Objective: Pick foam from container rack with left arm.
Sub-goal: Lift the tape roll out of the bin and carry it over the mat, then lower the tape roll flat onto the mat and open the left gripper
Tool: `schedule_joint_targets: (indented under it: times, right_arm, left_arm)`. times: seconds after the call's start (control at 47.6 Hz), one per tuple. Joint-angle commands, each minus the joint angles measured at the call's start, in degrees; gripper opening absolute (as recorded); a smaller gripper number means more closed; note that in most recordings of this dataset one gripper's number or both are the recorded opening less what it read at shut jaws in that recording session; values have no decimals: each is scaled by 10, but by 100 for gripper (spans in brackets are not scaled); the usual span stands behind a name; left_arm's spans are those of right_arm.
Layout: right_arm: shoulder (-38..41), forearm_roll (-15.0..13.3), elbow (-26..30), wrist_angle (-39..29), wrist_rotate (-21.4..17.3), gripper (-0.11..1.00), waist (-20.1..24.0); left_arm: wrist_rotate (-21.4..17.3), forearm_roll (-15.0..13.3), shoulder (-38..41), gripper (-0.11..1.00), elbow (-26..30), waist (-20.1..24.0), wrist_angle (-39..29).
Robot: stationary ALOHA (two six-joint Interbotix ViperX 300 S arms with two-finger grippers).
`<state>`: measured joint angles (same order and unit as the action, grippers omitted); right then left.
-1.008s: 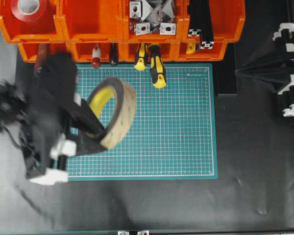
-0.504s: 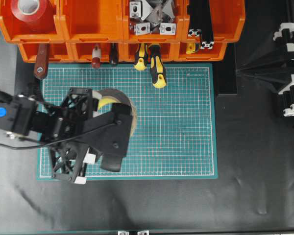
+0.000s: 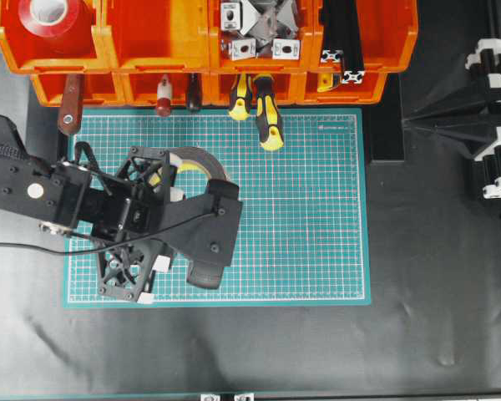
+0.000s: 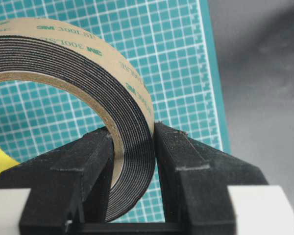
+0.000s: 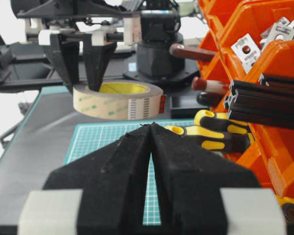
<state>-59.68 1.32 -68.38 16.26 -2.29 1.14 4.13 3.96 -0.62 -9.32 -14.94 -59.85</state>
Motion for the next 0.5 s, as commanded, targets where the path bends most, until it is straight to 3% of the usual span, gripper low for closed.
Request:
schedule_joint_targets:
  times: [0.0, 0.399, 0.441, 0.483]
  right_arm:
    - [3, 2, 16, 7, -1, 0, 0]
    - [3, 2, 16, 7, -6, 0, 1]
    - [3, 2, 17, 7, -9, 0, 1]
    - [3, 2, 17, 6, -13, 0, 1]
  left_arm:
    - [-1, 2, -11, 24, 12, 7, -4]
    - [-2, 2, -12, 25, 2, 28, -14]
    - [-1, 2, -12, 28, 0, 28, -16]
    - [-1, 2, -13, 40, -1, 29, -18]
